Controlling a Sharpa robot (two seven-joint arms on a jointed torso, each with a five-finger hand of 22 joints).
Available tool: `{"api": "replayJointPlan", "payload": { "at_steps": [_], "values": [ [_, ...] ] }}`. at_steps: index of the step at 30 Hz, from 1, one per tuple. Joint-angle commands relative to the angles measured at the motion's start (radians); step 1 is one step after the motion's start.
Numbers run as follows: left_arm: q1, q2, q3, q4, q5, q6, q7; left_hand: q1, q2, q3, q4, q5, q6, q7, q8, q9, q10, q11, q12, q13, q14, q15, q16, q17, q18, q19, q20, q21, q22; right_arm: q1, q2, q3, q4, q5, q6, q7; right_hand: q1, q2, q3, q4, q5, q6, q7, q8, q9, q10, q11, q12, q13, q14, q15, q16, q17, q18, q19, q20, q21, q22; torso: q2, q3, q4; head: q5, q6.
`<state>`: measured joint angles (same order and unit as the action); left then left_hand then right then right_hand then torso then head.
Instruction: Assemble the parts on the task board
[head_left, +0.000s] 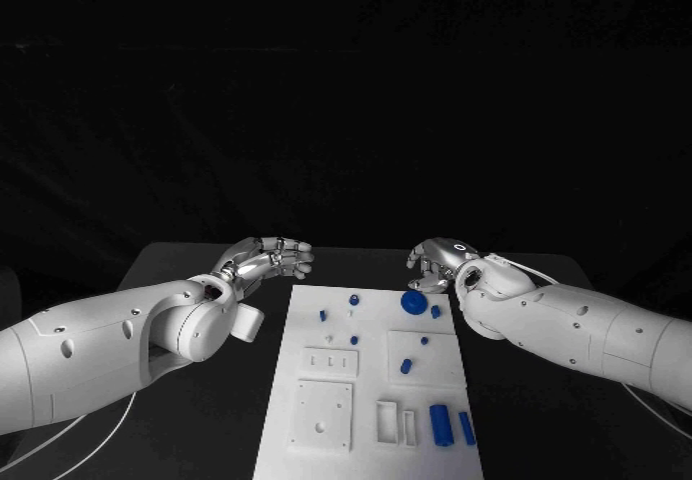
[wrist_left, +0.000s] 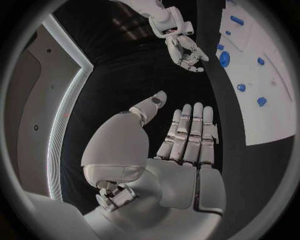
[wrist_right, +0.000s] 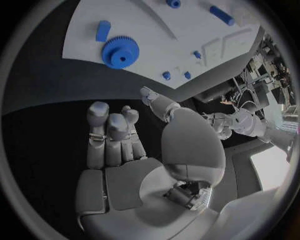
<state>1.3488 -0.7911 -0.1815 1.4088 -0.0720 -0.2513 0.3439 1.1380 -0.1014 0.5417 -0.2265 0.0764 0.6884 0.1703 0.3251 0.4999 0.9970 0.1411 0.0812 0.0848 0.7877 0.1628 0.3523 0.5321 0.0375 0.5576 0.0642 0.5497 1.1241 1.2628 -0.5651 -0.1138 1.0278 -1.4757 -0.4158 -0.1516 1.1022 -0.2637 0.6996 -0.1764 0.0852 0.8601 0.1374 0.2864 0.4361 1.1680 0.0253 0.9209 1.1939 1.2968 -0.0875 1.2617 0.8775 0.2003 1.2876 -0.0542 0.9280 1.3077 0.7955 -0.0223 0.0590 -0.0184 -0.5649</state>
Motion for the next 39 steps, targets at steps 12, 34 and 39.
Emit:
{"api": "replayJointPlan", "payload": {
  "at_steps": [12,34,39],
  "values": [
    [-0.001,0.006,0.000,-0.009,0.004,0.024,0.010,-0.011,0.000,0.000,-0.007,-0.004,0.000,0.000,-0.002,0.001,0.003,-0.003,-0.004,0.001,0.007,0.000,-0.004,0.002,0.011,-0.005,-0.001,0.004,-0.002,-0.049,0.015,-0.001,-0.042,-0.034,0.084,0.008,-0.026,0.004,-0.019,-0.002,0.014,-0.038,0.017,-0.025,-0.010,-0.014,0.015,0.113,0.066,-0.002,0.017,0.032,0.057,0.062,-0.004,-0.016,0.060,0.024,0.002,0.0018,0.0062,-0.004,-0.011],
    [-0.001,0.002,-0.001,-0.008,0.004,0.027,0.009,-0.012,0.001,0.000,-0.008,-0.004,0.000,0.000,-0.003,0.001,0.002,-0.002,-0.005,0.001,0.007,0.000,-0.004,0.002,0.011,-0.005,-0.001,0.005,-0.002,-0.066,0.019,-0.001,-0.069,-0.036,0.099,0.009,-0.036,0.010,-0.019,0.004,0.044,-0.038,0.020,-0.024,-0.011,-0.023,0.017,0.127,0.067,-0.004,0.019,0.031,0.069,0.062,-0.012,-0.018,0.072,0.023,0.003,0.0030,0.0067,-0.010,-0.014],
    [-0.001,0.001,-0.001,-0.007,0.004,0.026,0.008,-0.013,0.001,0.000,-0.007,-0.004,0.000,0.001,-0.003,0.001,0.002,-0.002,-0.005,0.001,0.007,0.000,-0.005,0.002,0.011,-0.005,-0.001,0.005,-0.002,-0.067,0.020,-0.001,-0.076,-0.034,0.101,0.009,-0.035,0.017,-0.015,0.005,0.056,-0.042,0.021,-0.026,-0.012,-0.025,0.018,0.130,0.065,-0.004,0.020,0.030,0.072,0.062,-0.014,-0.018,0.075,0.022,0.004,0.0021,0.0072,-0.009,-0.012]
  ]
}}
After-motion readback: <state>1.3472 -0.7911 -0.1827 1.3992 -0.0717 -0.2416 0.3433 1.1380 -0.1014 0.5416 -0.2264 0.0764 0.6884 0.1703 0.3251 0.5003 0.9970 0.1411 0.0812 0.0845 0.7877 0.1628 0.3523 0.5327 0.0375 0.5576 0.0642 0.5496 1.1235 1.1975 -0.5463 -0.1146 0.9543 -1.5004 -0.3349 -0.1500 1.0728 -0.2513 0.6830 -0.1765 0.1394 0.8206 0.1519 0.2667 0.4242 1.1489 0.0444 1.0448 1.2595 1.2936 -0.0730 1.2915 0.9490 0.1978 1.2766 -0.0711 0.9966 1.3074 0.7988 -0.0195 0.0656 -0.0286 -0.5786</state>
